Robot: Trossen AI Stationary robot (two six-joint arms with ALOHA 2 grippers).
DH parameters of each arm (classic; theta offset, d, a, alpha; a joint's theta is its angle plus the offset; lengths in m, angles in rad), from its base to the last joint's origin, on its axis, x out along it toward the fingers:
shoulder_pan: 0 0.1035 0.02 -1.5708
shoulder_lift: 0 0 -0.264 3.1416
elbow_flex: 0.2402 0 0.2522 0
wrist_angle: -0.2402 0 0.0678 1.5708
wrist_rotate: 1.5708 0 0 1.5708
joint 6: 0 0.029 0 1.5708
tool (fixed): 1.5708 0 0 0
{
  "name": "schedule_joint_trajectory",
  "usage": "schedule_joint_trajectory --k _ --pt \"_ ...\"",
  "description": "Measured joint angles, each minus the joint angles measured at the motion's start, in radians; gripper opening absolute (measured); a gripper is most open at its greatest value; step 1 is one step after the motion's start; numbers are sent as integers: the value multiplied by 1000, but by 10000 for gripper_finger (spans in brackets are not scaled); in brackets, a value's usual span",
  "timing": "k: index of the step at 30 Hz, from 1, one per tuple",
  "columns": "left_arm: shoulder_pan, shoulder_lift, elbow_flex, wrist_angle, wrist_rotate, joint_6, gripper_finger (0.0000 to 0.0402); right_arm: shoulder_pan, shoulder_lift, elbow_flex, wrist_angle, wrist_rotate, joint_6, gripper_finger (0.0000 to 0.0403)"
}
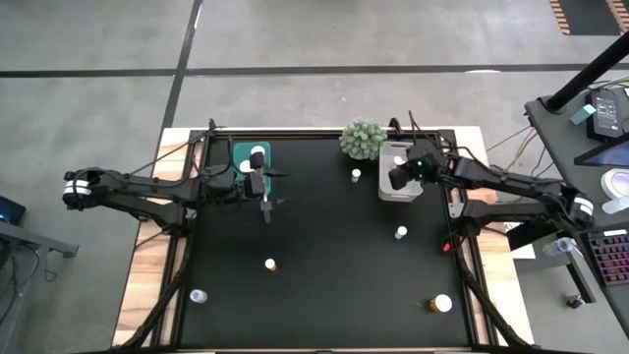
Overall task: Pick and place medicine bottles into bin by pill shape (circle, oval)
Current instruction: Put the bottom blue tablet bottle into the white bin
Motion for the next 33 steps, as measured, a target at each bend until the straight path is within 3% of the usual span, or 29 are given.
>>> schedule_joint_trajectory --k 5,20,33 --pt "0 0 -1 0 0 0 251 -18 0 -60 80 7 11 111" --pt "3 0 -1 2 -4 0 251 -35 26 -138 86 44 62 113" --pt "3 0 -1 2 -4 -8 251 -35 25 -140 92 65 71 187"
